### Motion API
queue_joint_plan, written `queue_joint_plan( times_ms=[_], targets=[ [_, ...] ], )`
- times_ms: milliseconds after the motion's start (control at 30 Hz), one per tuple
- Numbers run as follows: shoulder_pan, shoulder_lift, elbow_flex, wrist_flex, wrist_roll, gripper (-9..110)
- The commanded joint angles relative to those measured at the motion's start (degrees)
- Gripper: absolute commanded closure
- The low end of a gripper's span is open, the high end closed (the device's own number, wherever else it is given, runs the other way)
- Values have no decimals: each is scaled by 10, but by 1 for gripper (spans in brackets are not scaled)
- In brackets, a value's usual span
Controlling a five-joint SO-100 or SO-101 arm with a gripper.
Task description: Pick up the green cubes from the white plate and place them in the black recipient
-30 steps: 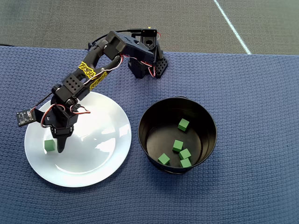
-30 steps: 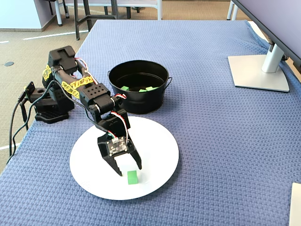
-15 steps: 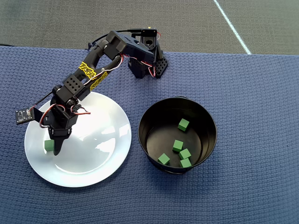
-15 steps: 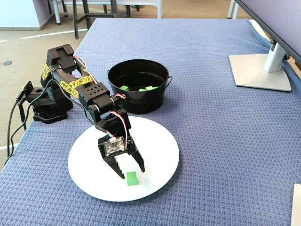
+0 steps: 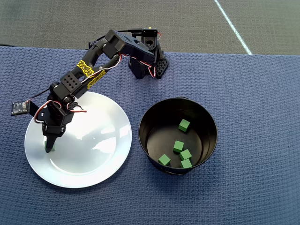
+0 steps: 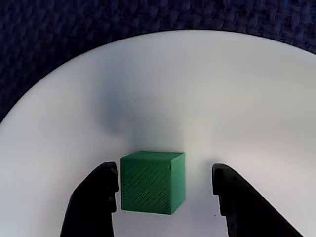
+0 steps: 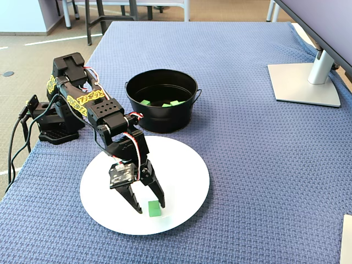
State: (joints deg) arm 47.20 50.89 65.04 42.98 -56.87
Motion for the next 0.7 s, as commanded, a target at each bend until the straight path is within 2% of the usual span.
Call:
queue_joint_plan(
  times_ms=[0,267,667],
  targets=[
    [4,25,-7,-22,16,86],
    [1,26,4,-25,10,90],
    [-7,39,29,-28,-1,90]
  ],
)
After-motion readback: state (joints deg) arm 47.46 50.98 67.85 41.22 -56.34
